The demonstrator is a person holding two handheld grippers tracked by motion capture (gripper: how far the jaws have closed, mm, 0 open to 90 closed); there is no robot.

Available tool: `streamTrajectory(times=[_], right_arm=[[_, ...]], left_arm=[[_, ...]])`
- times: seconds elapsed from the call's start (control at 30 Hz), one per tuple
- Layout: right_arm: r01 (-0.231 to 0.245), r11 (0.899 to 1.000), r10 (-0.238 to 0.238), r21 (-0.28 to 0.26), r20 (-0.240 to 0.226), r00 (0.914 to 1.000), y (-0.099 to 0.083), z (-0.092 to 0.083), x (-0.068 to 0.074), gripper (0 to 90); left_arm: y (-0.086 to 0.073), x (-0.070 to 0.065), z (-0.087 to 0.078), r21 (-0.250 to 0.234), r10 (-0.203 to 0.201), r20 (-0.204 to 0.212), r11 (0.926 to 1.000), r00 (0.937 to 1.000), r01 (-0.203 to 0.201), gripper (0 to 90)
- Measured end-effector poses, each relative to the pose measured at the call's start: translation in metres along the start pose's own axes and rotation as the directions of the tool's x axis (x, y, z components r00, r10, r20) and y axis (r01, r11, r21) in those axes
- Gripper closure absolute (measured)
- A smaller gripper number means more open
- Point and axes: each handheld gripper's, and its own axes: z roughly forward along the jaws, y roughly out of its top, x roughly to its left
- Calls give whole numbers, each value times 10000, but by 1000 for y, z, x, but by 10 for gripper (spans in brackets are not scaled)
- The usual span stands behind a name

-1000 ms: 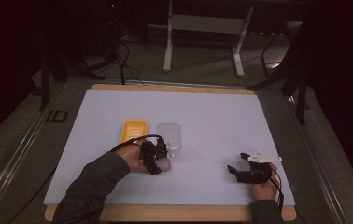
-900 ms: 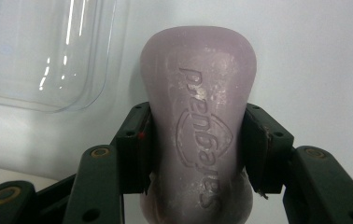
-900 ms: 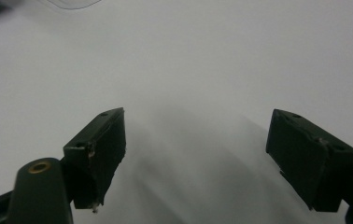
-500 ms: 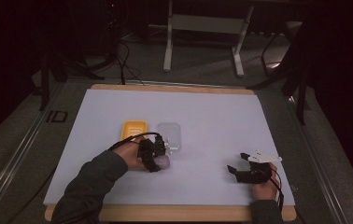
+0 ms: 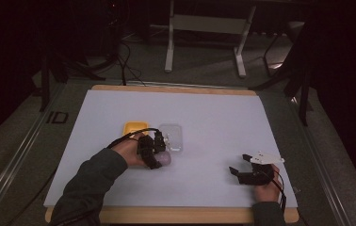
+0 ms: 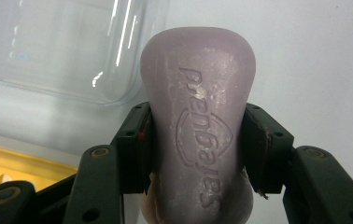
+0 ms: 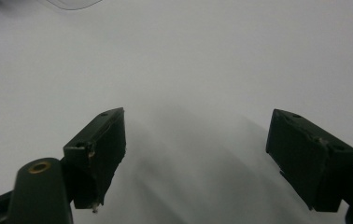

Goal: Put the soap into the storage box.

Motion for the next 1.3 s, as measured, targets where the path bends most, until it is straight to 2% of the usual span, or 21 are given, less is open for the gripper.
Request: streamTrajectory(times=[0.17,0.4,0.57,0.7,0.93,1.3], right_arm=[[9,10000,-9,-8,-4,10000,0,0,0,196],[8,10000,-8,2,8,10000,0,0,0,196],[53,10000,-52,-32,61,10000,0,0,1,196],[34,10000,-34,-47,86,10000,0,0,1,196],[21,10000,-20,-36,94,10000,0,0,1,196],[50,10000,-49,-65,112,9999,0,0,1,197]], left_arm=[[0,3,-2,-3,-121,-26,9999,9999,121,495],[1,4,-6,-4,-15,-39,10000,10000,15,495],[1,6,-9,-9,-137,-101,9999,9999,137,495],[0,8,-11,28,-87,-137,10000,9999,87,495],[-2,10,-15,-6,-309,-205,9995,9993,309,495],[-5,15,-14,73,-448,-159,9990,9989,450,495]])
